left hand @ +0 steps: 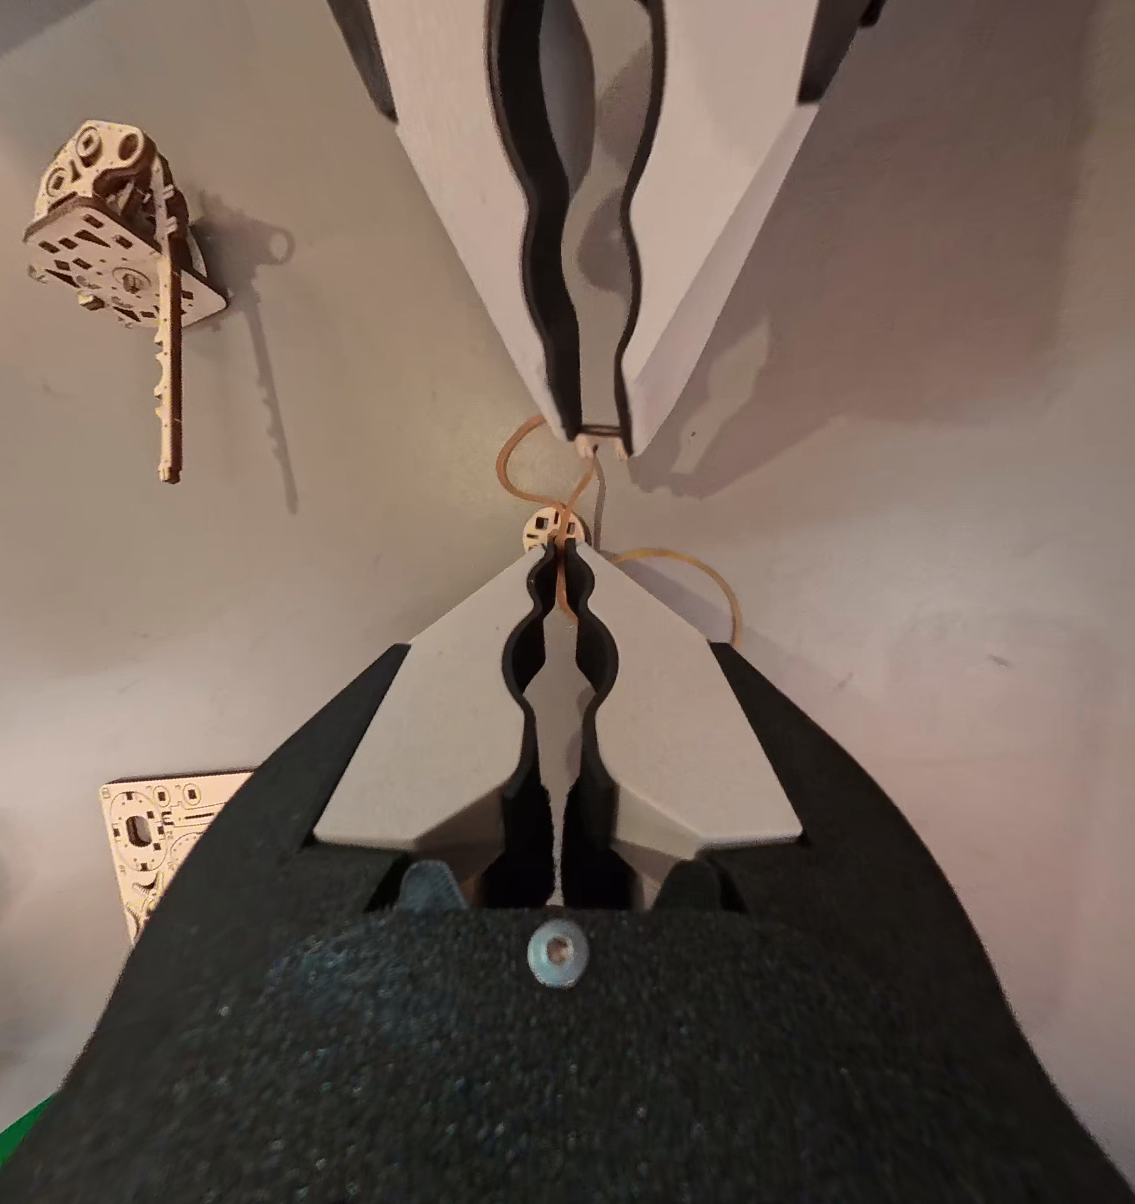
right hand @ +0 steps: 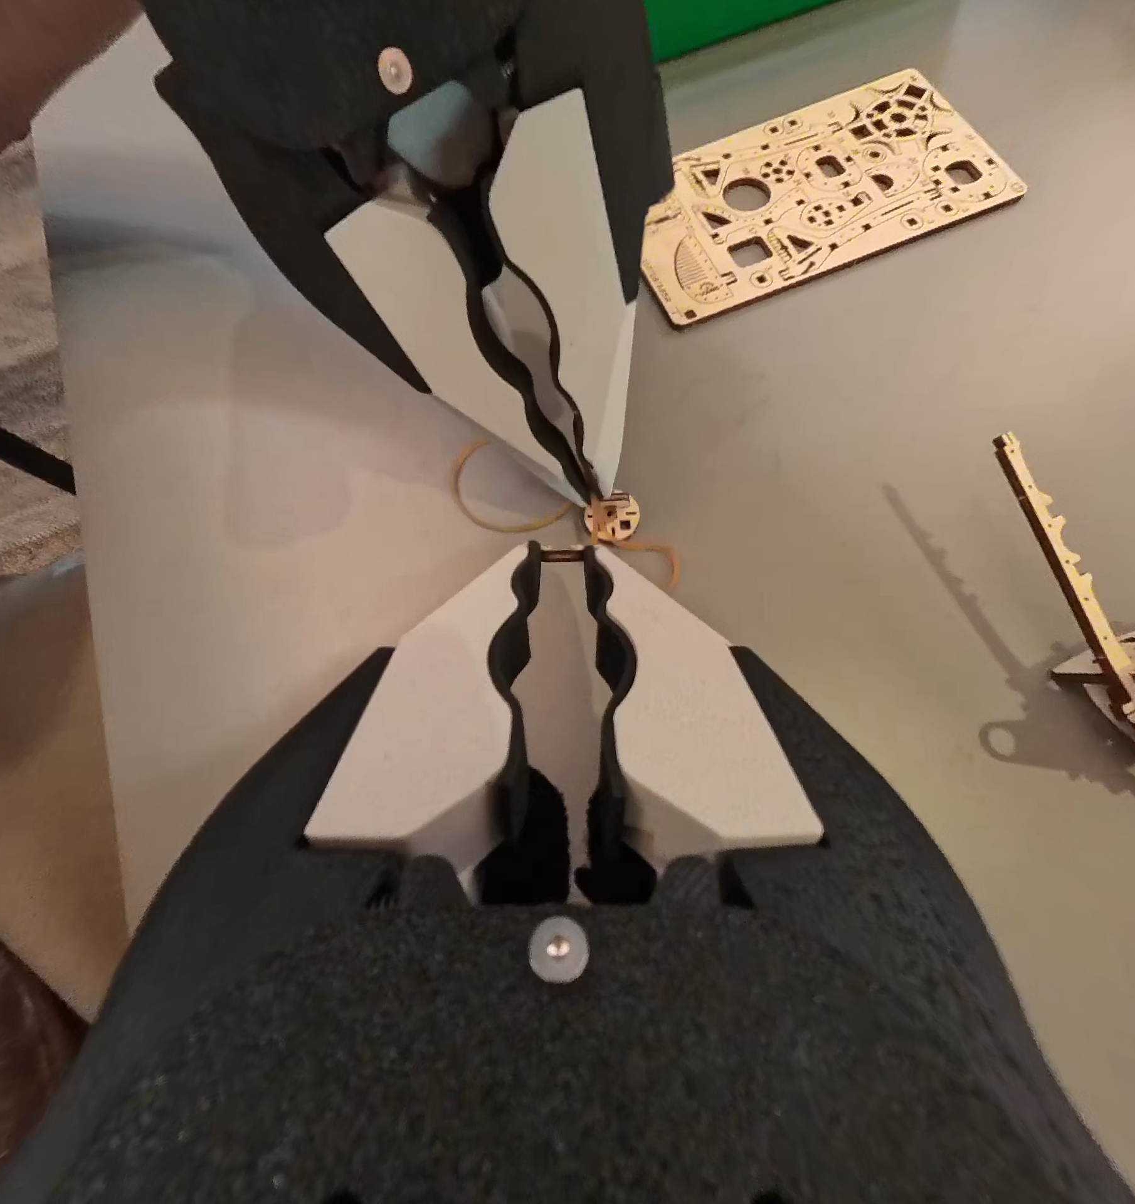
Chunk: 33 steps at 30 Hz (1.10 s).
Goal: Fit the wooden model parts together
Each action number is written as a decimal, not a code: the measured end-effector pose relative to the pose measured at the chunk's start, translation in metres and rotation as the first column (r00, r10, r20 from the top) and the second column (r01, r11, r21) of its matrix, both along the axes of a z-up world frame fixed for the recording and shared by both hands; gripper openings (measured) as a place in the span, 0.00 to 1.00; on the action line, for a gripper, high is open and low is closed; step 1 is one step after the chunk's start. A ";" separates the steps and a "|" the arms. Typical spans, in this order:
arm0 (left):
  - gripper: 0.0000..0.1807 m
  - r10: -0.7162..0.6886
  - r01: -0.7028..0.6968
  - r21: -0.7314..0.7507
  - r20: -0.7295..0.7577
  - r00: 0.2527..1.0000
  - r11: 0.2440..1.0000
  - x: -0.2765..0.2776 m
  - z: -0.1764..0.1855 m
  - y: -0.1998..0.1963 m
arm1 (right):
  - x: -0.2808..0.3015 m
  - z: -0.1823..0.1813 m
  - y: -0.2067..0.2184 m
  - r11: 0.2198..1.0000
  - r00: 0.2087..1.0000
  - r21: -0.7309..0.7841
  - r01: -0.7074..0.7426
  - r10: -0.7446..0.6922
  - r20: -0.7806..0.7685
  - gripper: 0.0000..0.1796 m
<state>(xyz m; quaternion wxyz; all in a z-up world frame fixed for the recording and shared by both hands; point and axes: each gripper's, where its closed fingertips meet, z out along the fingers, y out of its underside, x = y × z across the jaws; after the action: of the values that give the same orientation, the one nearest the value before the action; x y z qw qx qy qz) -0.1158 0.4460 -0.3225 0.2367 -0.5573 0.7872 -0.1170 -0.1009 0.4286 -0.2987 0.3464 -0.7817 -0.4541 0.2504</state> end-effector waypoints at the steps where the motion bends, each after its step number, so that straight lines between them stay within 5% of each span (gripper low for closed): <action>1: 0.00 -0.001 0.001 -0.003 0.004 1.000 1.000 0.000 0.000 0.000 | -0.001 0.000 0.002 1.000 1.000 0.007 0.003 -0.003 -0.002 0.07; 9: 0.00 -0.004 0.004 0.011 0.036 0.999 1.000 0.006 0.007 0.000 | 0.001 0.000 0.010 0.997 0.999 0.076 -0.004 0.000 0.044 0.07; 16: 0.00 -0.051 0.068 -0.072 0.217 0.975 0.995 0.037 0.053 -0.021 | 0.025 0.044 -0.001 0.995 0.999 0.095 0.039 -0.037 -0.025 0.07; 25: 0.00 -0.007 0.006 0.018 0.026 1.000 1.000 0.018 0.011 0.000 | 0.016 0.008 0.003 0.999 1.000 0.019 0.026 -0.026 -0.011 0.07; 33: 0.00 -0.047 0.048 -0.008 0.077 0.996 0.999 0.037 0.022 -0.010 | 0.028 0.011 0.004 0.998 0.999 0.031 0.048 -0.048 -0.021 0.07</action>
<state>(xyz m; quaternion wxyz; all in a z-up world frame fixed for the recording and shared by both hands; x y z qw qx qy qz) -0.0793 0.4358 -0.3009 0.2611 -0.5348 0.7899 -0.1480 -0.0730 0.4325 -0.2873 0.3691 -0.7843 -0.4355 0.2428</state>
